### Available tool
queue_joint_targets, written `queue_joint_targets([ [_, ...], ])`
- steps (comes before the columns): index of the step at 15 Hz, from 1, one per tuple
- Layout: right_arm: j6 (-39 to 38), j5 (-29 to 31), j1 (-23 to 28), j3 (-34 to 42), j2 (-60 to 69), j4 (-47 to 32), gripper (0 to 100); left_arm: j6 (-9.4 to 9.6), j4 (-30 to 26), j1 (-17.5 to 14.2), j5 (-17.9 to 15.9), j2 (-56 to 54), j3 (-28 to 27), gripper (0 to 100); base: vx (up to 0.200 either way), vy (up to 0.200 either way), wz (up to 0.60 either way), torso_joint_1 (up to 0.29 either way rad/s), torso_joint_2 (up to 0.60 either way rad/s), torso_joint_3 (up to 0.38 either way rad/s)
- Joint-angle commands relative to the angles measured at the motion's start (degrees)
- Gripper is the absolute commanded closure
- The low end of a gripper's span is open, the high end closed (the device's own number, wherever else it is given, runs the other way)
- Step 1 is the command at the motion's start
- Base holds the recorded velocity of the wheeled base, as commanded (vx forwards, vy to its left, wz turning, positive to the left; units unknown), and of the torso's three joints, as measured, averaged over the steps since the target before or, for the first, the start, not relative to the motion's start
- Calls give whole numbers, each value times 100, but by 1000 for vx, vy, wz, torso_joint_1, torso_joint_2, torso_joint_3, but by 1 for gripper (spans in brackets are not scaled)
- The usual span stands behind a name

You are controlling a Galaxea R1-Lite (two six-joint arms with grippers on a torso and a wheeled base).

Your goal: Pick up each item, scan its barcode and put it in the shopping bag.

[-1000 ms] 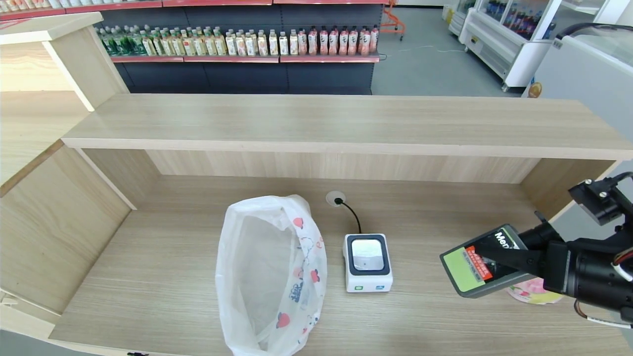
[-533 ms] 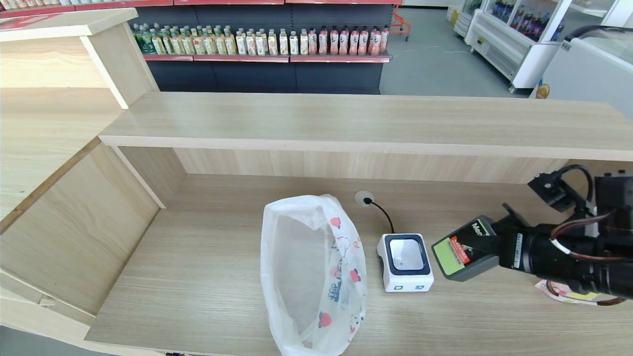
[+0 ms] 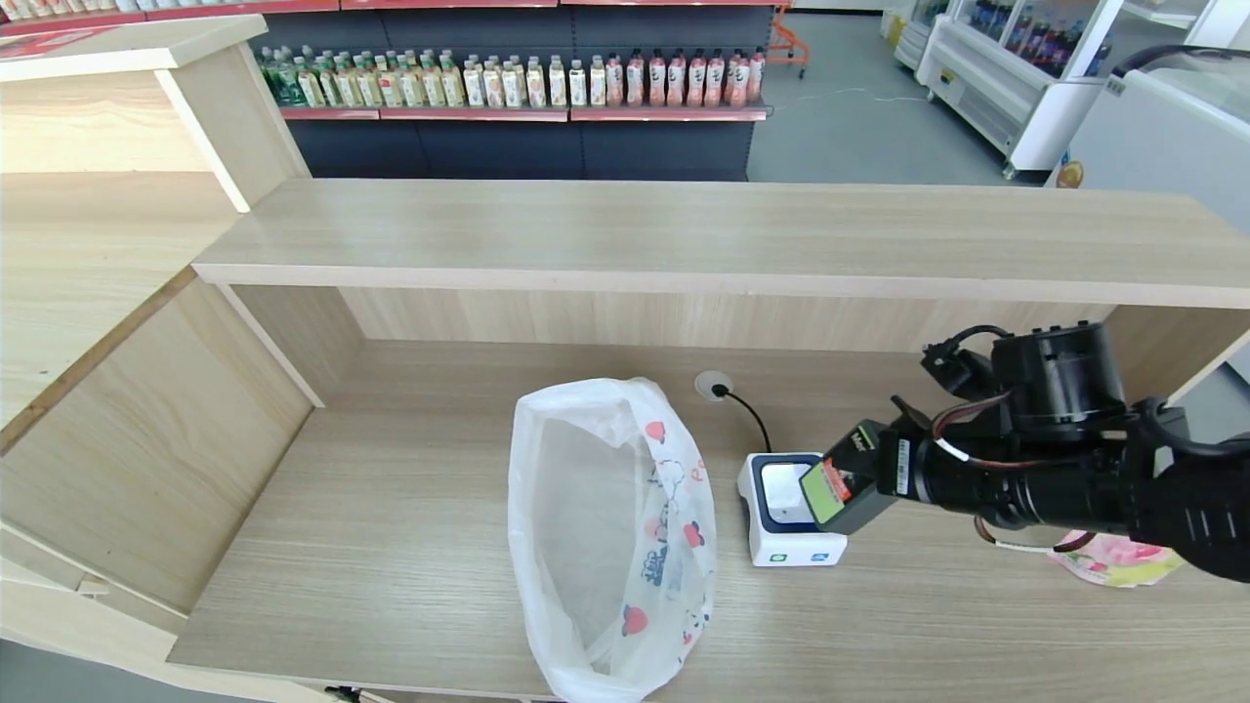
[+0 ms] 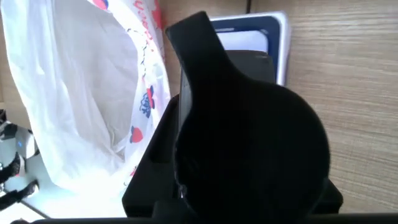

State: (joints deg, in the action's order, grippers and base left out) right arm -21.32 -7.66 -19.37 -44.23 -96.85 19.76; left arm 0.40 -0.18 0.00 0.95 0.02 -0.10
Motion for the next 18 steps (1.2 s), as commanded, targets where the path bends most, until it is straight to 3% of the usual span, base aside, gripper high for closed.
queue_joint_targets([
  [1,5,-8,-128,-42,-264,45,100,4,1,0,2,-2,1,0,0,0,0,0,0,0],
  [5,190,-17,-199,-33,-721,898,100,4,1,0,2,-2,1,0,0,0,0,0,0,0],
  [18,436,-17,-295,-367,-1222,986,100,4,1,0,2,-2,1,0,0,0,0,0,0,0],
])
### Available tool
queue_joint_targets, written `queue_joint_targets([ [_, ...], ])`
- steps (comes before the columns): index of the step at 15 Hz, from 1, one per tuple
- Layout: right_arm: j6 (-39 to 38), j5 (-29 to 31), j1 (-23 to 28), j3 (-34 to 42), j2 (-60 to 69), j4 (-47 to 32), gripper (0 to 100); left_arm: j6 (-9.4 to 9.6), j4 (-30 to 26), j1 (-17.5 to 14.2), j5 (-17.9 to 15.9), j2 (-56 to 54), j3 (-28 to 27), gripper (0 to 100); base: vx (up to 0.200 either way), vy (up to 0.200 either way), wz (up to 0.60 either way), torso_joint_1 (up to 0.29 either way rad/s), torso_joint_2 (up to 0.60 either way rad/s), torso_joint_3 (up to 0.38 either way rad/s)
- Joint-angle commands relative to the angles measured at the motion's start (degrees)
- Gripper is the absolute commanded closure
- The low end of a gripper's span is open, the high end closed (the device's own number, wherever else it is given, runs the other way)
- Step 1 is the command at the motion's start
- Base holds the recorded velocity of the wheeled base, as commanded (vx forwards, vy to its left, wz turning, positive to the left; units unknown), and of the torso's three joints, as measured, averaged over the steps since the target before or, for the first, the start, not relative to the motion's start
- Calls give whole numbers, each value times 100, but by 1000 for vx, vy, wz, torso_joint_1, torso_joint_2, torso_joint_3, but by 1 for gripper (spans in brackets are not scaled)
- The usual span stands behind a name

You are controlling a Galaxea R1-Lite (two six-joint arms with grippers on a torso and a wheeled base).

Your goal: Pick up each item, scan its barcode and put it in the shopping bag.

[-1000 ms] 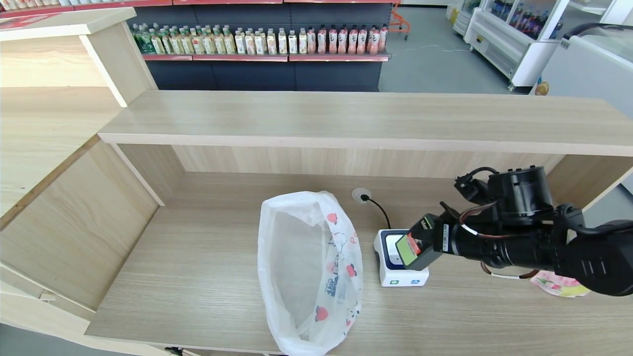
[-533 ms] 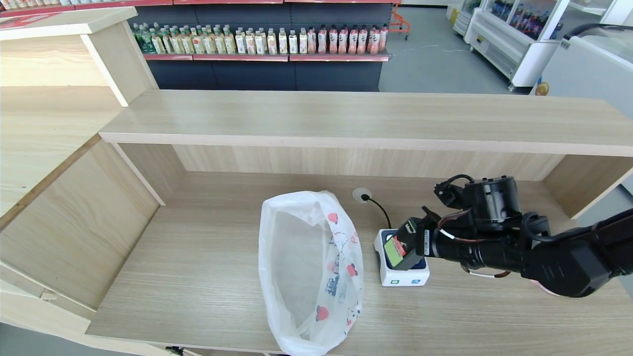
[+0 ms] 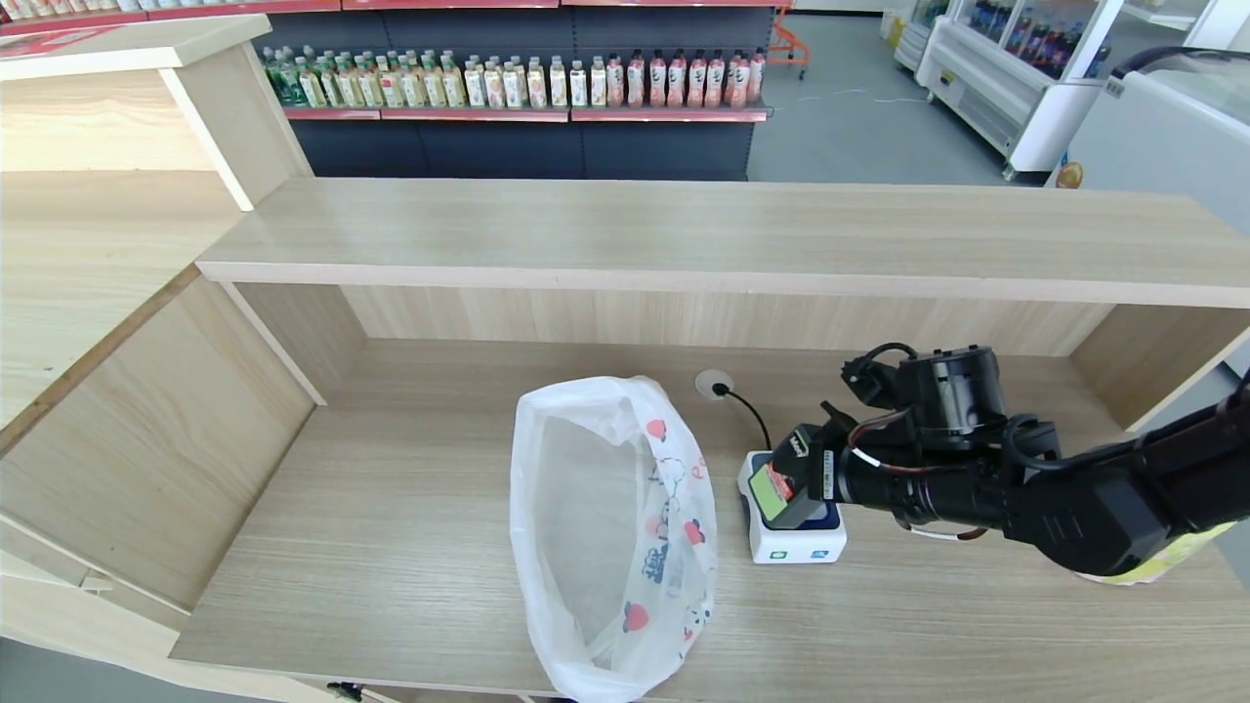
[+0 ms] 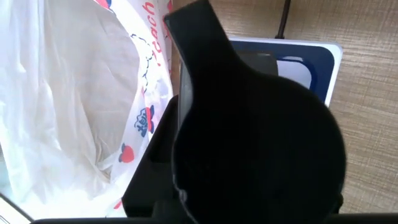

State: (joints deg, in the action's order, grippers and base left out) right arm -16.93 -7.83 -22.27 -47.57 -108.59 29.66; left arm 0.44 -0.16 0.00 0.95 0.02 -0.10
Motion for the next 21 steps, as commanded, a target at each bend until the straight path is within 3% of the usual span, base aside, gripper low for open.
queue_joint_targets([
  [1,-3,0,-5,-77,-92,-4,100,0,-2,0,2,-2,1,0,0,0,0,0,0,0],
  [7,129,0,-5,-139,-101,-4,100,0,-2,0,2,-2,1,0,0,0,0,0,0,0],
  [11,-267,-87,-5,-104,1033,-74,100,0,-2,0,2,-2,1,0,0,0,0,0,0,0],
  [13,595,-70,91,90,1631,-233,100,0,-2,0,2,-2,1,0,0,0,0,0,0,0],
  [16,3275,141,698,1048,2255,-382,100,0,-2,0,2,-2,1,0,0,0,0,0,0,0],
  [19,3460,141,636,1452,2510,-110,100,0,-2,0,2,-2,1,0,0,200,0,-7,-1,1],
  [21,2941,106,382,1417,2571,-83,100,-9,-2,0,2,-2,1,0,0,200,0,19,10,-5],
])
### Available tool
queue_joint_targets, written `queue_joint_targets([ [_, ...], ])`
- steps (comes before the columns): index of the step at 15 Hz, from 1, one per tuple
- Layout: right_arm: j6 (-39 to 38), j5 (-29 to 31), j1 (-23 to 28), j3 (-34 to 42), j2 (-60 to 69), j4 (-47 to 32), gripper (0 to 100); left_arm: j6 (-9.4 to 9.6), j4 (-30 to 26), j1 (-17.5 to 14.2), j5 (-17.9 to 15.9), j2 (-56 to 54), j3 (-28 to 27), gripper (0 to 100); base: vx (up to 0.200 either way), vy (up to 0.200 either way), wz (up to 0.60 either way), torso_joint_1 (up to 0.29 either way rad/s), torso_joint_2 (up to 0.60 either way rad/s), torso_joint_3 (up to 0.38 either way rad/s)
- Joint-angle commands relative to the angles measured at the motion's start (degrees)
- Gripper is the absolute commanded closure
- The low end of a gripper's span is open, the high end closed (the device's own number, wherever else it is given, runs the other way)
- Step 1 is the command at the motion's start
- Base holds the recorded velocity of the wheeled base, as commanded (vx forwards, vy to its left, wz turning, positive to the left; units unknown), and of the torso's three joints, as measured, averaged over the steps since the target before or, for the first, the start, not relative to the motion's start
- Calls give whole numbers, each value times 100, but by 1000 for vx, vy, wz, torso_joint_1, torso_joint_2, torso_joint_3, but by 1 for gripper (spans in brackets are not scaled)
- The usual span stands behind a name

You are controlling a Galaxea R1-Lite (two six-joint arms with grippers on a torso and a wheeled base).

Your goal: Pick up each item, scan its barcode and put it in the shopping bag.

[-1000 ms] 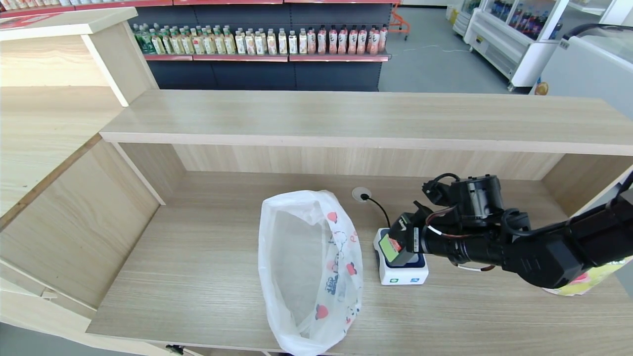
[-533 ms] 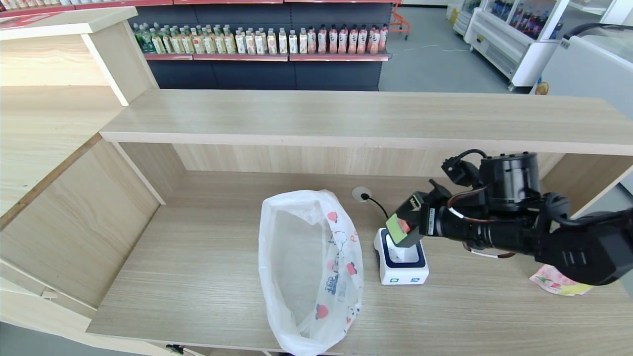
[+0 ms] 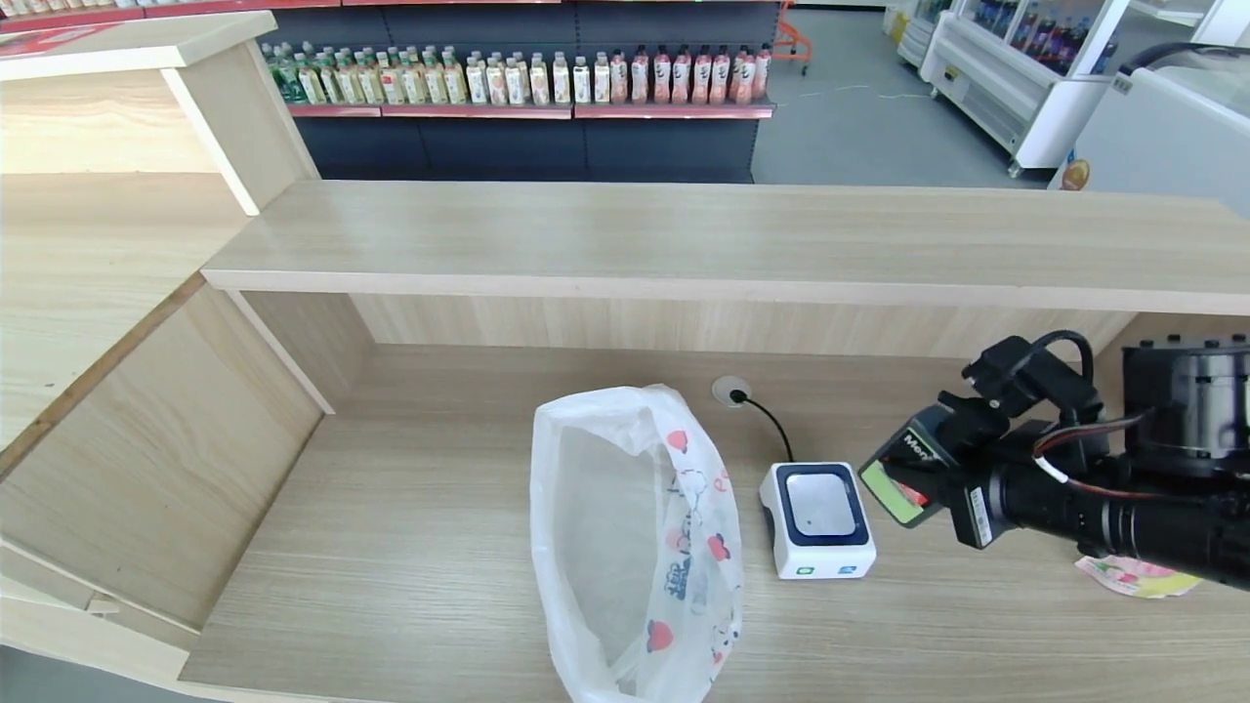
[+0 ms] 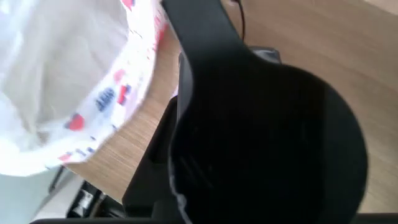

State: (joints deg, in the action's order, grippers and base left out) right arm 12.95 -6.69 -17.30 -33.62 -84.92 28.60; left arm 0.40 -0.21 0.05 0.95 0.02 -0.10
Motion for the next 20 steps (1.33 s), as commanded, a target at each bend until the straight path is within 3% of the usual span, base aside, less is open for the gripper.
queue_joint_targets([
  [1,-398,-51,-256,-22,178,23,100,-5,3,-5,2,-2,1,0,0,200,0,7,2,7],
  [4,-1013,-78,-661,-277,-227,32,100,4,3,-5,2,-2,1,0,0,133,0,-11,-3,3],
  [12,-978,-16,-1100,-725,-2363,1192,100,-5,3,-5,2,-2,1,0,0,0,0,0,0,0],
  [20,-91,151,-1311,-1147,-3839,2572,100,-5,3,-5,2,-2,1,0,0,0,0,0,0,0],
])
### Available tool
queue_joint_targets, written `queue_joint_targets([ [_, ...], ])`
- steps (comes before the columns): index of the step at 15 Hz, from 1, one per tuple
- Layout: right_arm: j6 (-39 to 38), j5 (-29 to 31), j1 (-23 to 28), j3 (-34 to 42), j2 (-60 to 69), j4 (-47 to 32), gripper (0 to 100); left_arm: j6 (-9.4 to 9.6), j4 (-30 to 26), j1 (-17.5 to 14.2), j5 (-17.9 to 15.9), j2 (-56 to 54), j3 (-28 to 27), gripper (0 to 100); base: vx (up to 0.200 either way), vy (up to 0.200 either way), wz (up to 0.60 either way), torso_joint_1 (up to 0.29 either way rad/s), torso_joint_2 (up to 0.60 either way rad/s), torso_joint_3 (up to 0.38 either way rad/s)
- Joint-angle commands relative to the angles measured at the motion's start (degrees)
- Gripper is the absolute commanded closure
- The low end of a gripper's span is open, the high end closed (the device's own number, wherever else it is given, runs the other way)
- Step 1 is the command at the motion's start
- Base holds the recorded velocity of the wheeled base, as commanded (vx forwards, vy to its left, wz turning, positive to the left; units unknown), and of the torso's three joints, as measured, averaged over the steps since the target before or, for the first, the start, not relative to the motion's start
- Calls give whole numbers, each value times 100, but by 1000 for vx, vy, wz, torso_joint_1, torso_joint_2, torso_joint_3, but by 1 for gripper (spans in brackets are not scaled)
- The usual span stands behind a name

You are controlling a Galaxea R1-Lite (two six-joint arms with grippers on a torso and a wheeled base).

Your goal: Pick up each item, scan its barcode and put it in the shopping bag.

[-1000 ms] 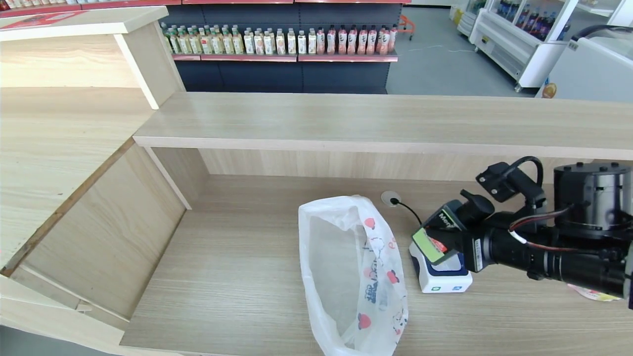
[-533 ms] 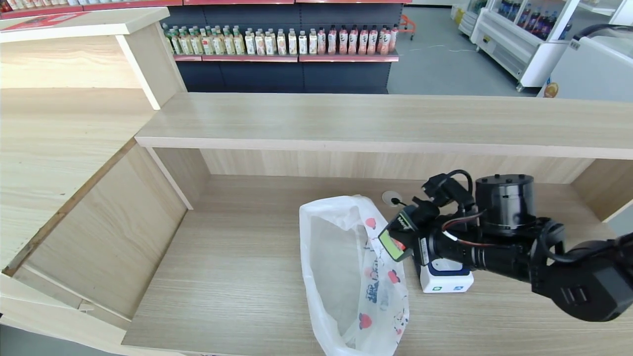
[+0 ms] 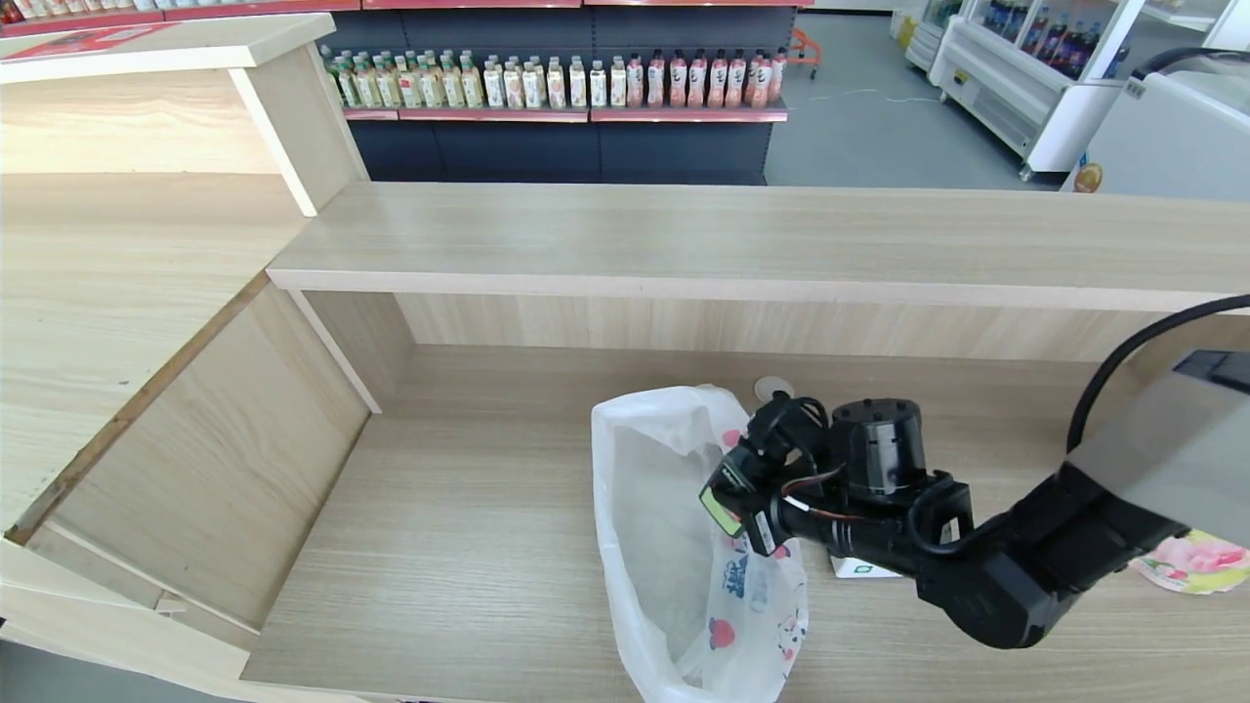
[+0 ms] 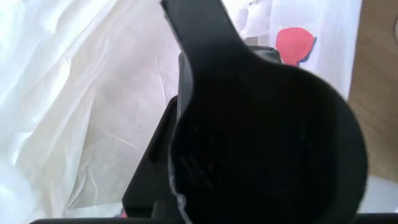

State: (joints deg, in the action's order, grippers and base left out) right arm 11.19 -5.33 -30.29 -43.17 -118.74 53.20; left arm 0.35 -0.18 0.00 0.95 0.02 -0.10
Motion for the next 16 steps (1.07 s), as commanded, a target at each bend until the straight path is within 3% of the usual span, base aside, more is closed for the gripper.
queue_joint_targets([
  [1,138,14,-12,-333,-633,235,100,0,1,0,2,-2,10,0,0,0,0,0,0,0],
  [4,234,32,-64,-649,-879,217,100,0,1,0,2,-2,1,0,0,0,0,0,0,0],
  [5,234,32,-100,-763,-958,217,0,0,1,0,2,-2,1,0,0,0,0,0,0,0],
  [8,94,-3,-161,-930,-923,235,0,0,1,0,2,-2,1,0,0,0,0,0,0,0],
  [12,-1031,-21,-73,-878,-18,112,0,0,1,0,2,-2,1,0,0,0,0,0,0,0],
  [14,-1840,41,-64,-667,958,-266,0,0,1,0,2,-2,1,0,0,0,0,0,0,0],
  [16,-2051,32,-20,-473,1907,-1215,0,0,1,0,2,-2,1,0,0,0,0,0,0,0],
])
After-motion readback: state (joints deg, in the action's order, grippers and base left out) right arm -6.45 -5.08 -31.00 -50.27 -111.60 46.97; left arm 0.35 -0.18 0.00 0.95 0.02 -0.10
